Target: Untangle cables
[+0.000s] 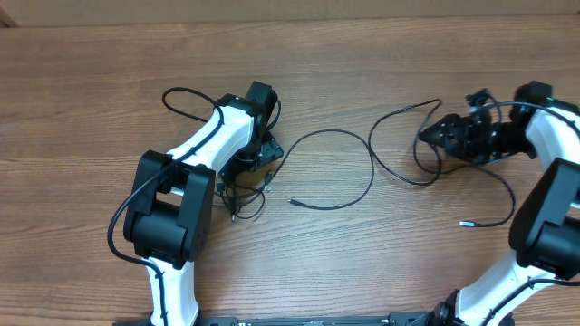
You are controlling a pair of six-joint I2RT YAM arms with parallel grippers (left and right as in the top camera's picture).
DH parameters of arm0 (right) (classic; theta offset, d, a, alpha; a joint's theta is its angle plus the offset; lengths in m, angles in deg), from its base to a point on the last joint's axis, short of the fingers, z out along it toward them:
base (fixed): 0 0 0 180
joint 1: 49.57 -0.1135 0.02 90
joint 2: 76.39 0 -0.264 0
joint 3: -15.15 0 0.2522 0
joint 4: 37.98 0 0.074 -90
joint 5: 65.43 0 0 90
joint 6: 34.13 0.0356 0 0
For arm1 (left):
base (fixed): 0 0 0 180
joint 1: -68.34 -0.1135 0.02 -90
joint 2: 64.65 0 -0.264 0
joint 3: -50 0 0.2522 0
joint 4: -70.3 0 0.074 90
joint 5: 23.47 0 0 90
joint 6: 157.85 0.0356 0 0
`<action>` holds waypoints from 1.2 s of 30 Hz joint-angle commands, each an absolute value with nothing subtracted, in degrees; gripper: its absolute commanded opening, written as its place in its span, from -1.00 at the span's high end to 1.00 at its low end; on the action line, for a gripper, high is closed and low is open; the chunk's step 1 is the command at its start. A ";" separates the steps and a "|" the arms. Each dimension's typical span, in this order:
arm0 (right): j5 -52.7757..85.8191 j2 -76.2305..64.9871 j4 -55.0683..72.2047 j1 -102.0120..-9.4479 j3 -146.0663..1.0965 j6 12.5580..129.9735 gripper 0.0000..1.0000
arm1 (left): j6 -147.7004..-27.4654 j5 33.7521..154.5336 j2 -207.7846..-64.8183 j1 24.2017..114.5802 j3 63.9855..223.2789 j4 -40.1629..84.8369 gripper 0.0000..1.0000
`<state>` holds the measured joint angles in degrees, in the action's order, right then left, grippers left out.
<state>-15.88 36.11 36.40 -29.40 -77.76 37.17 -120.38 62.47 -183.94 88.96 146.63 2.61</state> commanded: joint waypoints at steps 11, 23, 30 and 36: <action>12.77 36.25 33.17 -48.24 -77.57 40.67 -1.00 | -120.38 62.10 -187.79 89.53 144.48 4.56 -0.99; 15.75 36.25 35.38 -53.14 -69.52 42.81 -1.00 | -120.38 62.10 -187.79 89.53 144.48 4.56 -0.99; 15.59 36.22 30.76 -52.90 -67.71 46.22 0.92 | -120.38 62.10 -187.79 89.53 144.48 4.56 -0.99; 23.11 35.72 34.09 -48.53 -79.27 55.55 0.92 | -120.40 62.12 -187.79 89.53 144.48 4.60 -0.99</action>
<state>17.71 35.96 33.61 -51.41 -72.50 49.50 -120.38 62.95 -184.09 88.96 146.52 4.53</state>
